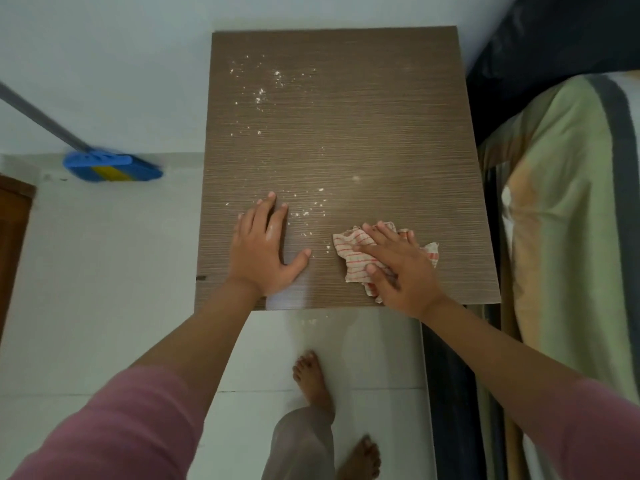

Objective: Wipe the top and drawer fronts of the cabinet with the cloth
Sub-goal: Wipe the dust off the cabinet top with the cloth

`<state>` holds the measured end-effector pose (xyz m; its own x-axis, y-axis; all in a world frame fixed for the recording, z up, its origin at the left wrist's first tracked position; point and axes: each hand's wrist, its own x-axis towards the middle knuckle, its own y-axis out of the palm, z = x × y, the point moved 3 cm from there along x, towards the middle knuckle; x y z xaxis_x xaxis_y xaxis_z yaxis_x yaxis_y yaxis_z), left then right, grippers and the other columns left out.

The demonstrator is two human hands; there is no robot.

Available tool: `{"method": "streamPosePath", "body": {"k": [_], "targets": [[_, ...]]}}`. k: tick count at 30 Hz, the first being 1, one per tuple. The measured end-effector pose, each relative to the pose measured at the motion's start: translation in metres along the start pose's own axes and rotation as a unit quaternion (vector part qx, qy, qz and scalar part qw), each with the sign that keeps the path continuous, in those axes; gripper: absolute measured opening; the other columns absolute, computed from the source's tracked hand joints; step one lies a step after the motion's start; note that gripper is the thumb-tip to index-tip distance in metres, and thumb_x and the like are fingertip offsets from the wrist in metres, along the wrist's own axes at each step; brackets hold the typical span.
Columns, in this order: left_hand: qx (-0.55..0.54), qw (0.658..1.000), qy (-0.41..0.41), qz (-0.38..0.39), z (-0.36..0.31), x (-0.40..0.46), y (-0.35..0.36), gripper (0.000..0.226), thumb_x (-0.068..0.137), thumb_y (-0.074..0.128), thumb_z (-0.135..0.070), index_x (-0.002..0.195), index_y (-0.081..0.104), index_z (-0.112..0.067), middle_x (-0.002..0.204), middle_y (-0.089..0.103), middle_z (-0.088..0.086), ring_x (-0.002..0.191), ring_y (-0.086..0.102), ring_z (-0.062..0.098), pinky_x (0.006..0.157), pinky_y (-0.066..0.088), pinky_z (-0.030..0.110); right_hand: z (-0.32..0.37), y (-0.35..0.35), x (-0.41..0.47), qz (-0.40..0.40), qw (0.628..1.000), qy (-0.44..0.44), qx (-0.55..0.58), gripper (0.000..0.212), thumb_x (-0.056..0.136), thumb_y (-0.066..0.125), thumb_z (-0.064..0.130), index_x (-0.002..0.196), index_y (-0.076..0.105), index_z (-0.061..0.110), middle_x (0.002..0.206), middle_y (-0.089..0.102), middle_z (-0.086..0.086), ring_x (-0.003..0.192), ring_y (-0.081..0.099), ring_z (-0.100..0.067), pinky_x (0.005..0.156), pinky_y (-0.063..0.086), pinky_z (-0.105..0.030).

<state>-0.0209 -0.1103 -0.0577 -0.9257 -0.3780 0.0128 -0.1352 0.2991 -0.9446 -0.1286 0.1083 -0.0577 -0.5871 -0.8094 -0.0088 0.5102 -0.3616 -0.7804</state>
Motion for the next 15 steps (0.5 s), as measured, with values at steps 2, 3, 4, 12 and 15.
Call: {"method": "streamPosePath", "body": {"k": [2, 3, 4, 12, 15], "targets": [[0.006, 1.0, 0.003, -0.007, 0.0, 0.0, 0.001, 0.08, 0.073, 0.052, -0.062, 0.133, 0.042, -0.008, 0.146, 0.035, 0.014, 0.131, 0.035, 0.033, 0.1, 0.033, 0.057, 0.002, 0.002, -0.011, -0.002, 1.0, -0.006, 0.005, 0.043, 0.09, 0.038, 0.039, 0.126, 0.057, 0.025, 0.146, 0.036, 0.012, 0.141, 0.023, -0.011, 0.115, 0.006, -0.041], [0.009, 1.0, 0.004, -0.013, -0.001, 0.0, 0.001, 0.081, 0.073, 0.051, -0.062, 0.133, 0.042, -0.009, 0.145, 0.036, 0.014, 0.13, 0.036, 0.033, 0.1, 0.034, 0.057, 0.003, 0.003, -0.016, -0.002, 1.0, -0.01, 0.007, 0.043, 0.09, 0.038, 0.039, 0.127, 0.056, 0.025, 0.145, 0.036, 0.012, 0.141, 0.023, -0.012, 0.115, 0.006, -0.041], [0.01, 1.0, 0.003, -0.019, -0.001, 0.0, 0.0, 0.081, 0.073, 0.05, -0.063, 0.133, 0.043, -0.009, 0.145, 0.036, 0.013, 0.129, 0.036, 0.033, 0.1, 0.034, 0.057, 0.003, 0.004, -0.021, -0.004, 1.0, -0.015, 0.006, 0.043, 0.091, 0.038, 0.039, 0.127, 0.056, 0.024, 0.145, 0.037, 0.011, 0.141, 0.024, -0.012, 0.115, 0.007, -0.041], [0.03, 0.998, 0.011, -0.058, -0.001, -0.001, -0.002, 0.078, 0.074, 0.047, -0.063, 0.131, 0.043, -0.011, 0.143, 0.038, 0.012, 0.127, 0.036, 0.033, 0.103, 0.034, 0.053, 0.005, 0.009, -0.039, -0.022, 0.998, -0.023, 0.056, 0.045, 0.088, 0.043, 0.033, 0.128, 0.056, 0.019, 0.142, 0.046, 0.007, 0.137, 0.028, -0.008, 0.113, 0.003, -0.035], [0.036, 0.998, 0.01, -0.054, -0.001, -0.001, -0.001, 0.079, 0.074, 0.045, -0.065, 0.132, 0.042, -0.012, 0.144, 0.036, 0.011, 0.129, 0.034, 0.032, 0.104, 0.033, 0.052, 0.007, 0.009, -0.045, -0.014, 0.996, -0.016, 0.089, 0.041, 0.088, 0.047, 0.025, 0.127, 0.056, 0.017, 0.139, 0.043, 0.014, 0.136, 0.024, -0.002, 0.112, -0.001, -0.028]]}}
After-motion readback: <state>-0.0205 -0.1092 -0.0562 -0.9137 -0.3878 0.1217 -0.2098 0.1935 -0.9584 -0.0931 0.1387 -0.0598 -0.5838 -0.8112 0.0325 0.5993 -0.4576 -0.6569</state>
